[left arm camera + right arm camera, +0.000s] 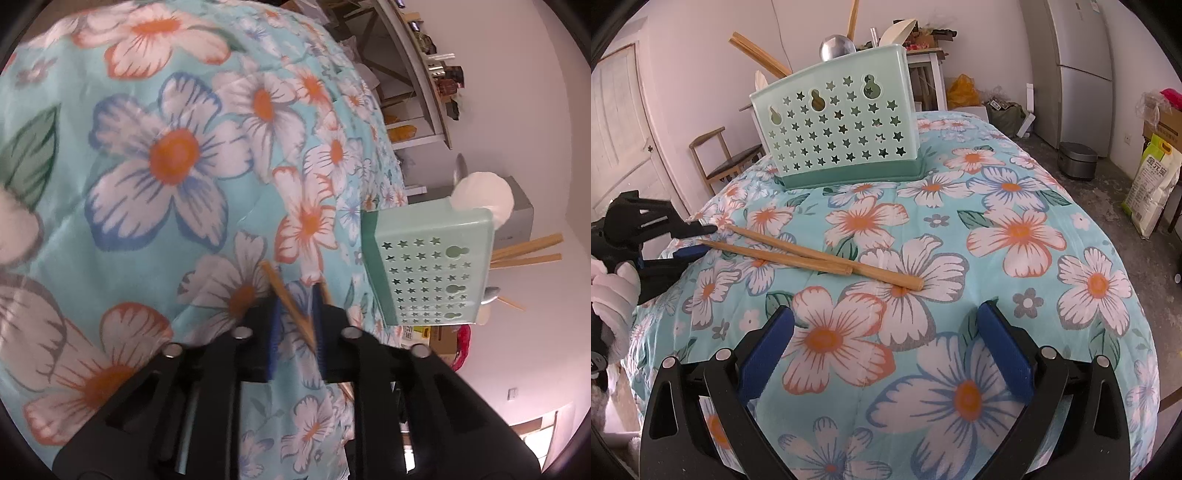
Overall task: Organize utensils
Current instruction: 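Lower the left tool to a loose wooden chopstick and close on it, then close the right tool on a loose chopstick while the left tool holds its chopstick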
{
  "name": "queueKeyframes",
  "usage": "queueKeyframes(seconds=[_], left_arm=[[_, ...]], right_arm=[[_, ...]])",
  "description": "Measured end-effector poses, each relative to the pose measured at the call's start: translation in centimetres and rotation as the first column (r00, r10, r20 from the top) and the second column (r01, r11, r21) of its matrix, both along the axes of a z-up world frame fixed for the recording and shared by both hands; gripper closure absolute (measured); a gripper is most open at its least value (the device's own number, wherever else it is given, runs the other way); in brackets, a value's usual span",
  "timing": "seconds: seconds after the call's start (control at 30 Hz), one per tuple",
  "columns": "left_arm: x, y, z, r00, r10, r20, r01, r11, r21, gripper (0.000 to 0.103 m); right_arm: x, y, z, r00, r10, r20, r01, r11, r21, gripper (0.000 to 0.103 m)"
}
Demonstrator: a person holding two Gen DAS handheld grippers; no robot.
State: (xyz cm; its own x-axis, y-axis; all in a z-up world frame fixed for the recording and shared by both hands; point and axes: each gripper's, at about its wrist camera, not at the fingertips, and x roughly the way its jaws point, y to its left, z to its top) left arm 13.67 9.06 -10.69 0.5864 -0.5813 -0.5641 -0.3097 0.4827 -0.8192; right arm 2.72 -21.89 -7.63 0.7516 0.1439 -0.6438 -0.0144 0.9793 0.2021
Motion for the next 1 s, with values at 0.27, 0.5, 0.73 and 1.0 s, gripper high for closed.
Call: queueKeyframes(seconds=[0.27, 0.5, 0.73, 1.0], left_arm=[[-0.2, 0.1, 0.1, 0.999, -0.006, 0.033, 0.005, 1.000, 0.015, 0.091], [-0.9, -1.0, 1.7, 0.990, -0.089, 0.107, 0.069, 0.982, 0.177, 0.089], [-2.3, -1.8, 2.9, 0.957, -0.214, 0.196, 0.140, 0.932, 0.335, 0.084], [-3.4, -1.3, 2.8, 0.934, -0.244, 0.260, 0.141, 0.922, 0.361, 0.082]], right_arm=[[-0.2, -0.2, 0.1, 1.000, -0.007, 0.005, 0.007, 1.000, 0.024, 0.006], [0.4, -1.0, 0.8, 0.997, 0.042, -0.061, -0.038, 0.997, 0.064, 0.007], [1.1, -0.2, 5.9, 0.986, 0.166, 0.019, -0.167, 0.983, 0.083, 0.008], [6.8, 6.2, 9.4, 0.905, 0.421, 0.051, -0.421, 0.907, -0.011, 0.045]])
